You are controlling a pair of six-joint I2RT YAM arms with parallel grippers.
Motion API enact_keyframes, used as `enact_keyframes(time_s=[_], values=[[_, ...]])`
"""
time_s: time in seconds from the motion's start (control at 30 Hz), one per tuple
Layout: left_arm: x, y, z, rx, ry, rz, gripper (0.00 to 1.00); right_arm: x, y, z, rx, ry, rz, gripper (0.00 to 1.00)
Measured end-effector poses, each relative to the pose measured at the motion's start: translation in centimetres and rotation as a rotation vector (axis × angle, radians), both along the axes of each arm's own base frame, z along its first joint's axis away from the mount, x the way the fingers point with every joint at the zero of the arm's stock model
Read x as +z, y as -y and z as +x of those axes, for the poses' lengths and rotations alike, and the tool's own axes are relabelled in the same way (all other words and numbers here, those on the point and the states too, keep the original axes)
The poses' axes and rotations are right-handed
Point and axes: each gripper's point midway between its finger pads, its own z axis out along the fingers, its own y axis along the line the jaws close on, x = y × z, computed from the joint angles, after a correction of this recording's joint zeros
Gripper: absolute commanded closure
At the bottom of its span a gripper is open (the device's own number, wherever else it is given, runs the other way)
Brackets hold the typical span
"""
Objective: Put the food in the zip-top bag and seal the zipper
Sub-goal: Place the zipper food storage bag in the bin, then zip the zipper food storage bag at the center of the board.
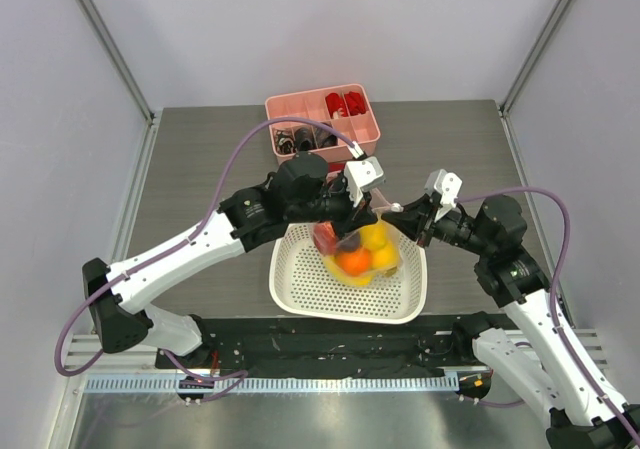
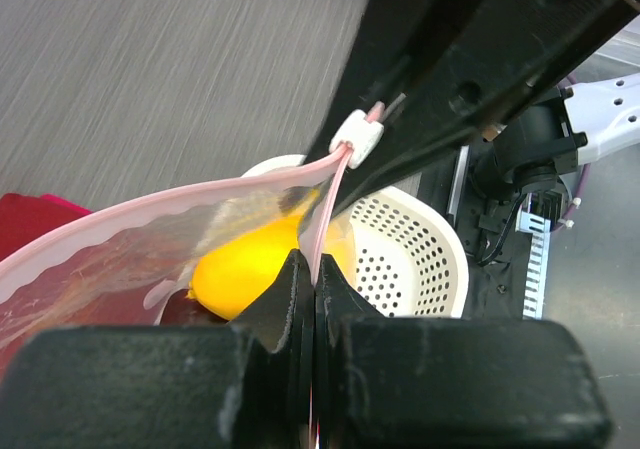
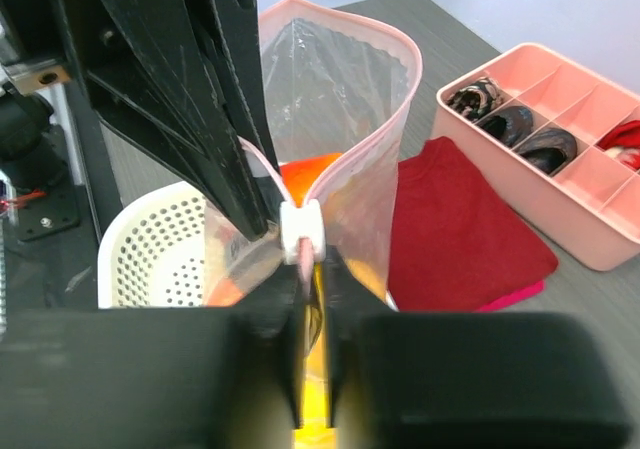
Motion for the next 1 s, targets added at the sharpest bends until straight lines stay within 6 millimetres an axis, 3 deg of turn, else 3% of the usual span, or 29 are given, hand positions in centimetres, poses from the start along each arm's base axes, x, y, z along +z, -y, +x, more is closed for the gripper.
enact_keyframes(time_s=[0.1, 0.2, 0.23, 0.3, 0.5, 0.63, 0.73, 0.93, 1.0], values=[[0.0, 0.0, 0.0, 0.0, 0.0, 0.0, 0.95, 0.1, 0.0, 0.0, 0.001, -0.003, 0.002, 0.99], [0.0, 0.0, 0.0, 0.0, 0.002, 0.0, 0.65, 0.1, 0.0, 0.0, 0.0, -0.003, 0.003, 0.99], [0.1, -0.1, 0.1, -0.006, 0.013, 0.001, 0.46, 0.1, 0.0, -0.1, 0.0, -0.003, 0.002, 0.99], [0.4, -0.3, 0.0, -0.032, 0.052, 0.005, 0.39, 0.0, 0.0, -0.1, 0.001, -0.003, -0.005, 0.99], [4.5, -1.6, -1.4, -0.136, 0.225, -0.064, 0.36, -0.1, 0.1, -0.3, 0.011, 0.019, -0.032, 0.99], [7.2, -0.7, -1.8, -0.199, 0.304, -0.108, 0.36, -0.1, 0.2, -0.6, 0.028, 0.034, -0.058, 0.99], [7.0, 0.5, -1.8, -0.241, 0.327, -0.105, 0.37, -0.2, 0.3, -1.0, 0.044, 0.04, -0.081, 0.99], [3.6, 2.9, -1.4, -0.315, 0.341, -0.041, 0.37, -0.4, 0.4, -1.6, 0.065, 0.055, -0.113, 0.99], [2.9, 3.4, -1.4, -0.331, 0.344, -0.025, 0.42, -0.4, 0.4, -1.6, 0.069, 0.058, -0.12, 0.99]])
